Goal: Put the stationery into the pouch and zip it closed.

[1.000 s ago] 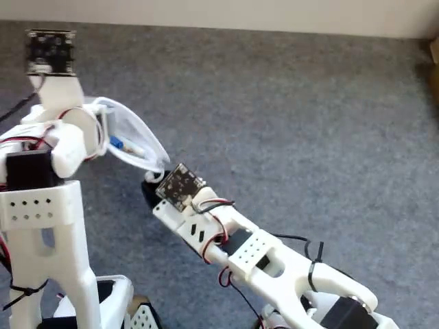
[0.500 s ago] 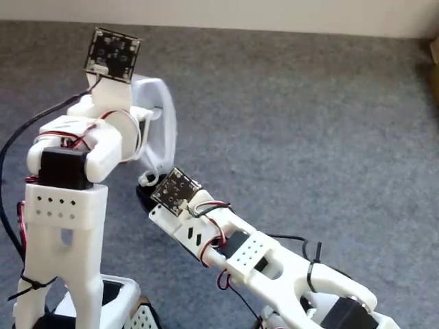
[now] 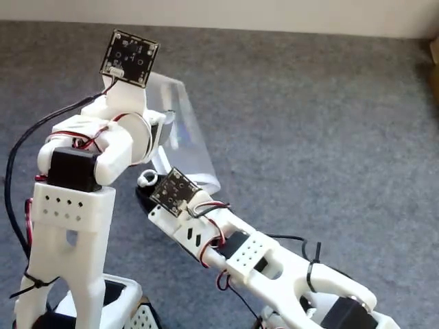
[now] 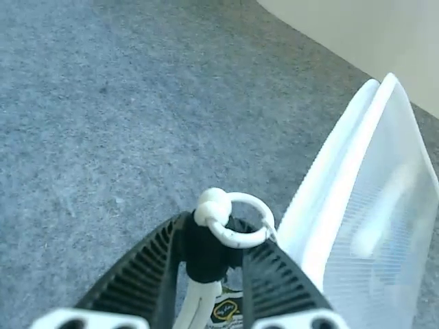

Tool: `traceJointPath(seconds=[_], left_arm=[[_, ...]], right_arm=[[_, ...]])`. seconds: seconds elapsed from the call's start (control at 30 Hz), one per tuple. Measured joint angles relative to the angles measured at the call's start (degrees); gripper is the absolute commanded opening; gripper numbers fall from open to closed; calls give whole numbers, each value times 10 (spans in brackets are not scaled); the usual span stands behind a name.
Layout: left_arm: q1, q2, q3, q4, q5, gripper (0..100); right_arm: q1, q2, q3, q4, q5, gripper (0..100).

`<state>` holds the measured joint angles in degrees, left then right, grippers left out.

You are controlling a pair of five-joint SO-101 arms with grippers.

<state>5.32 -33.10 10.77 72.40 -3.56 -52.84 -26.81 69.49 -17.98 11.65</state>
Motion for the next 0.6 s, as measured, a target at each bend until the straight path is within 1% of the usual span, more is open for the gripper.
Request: traceJointPath(seconds=[0.33, 0.5, 0.6], left_arm=[[0, 0, 0, 0, 0, 196], [-3, 0, 0, 0, 0, 195], [-23, -29, 1, 0, 0, 195]], right_arm=[[0, 0, 0, 0, 0, 5], [12, 0, 0, 0, 0, 5], [22, 0, 0, 0, 0, 5]])
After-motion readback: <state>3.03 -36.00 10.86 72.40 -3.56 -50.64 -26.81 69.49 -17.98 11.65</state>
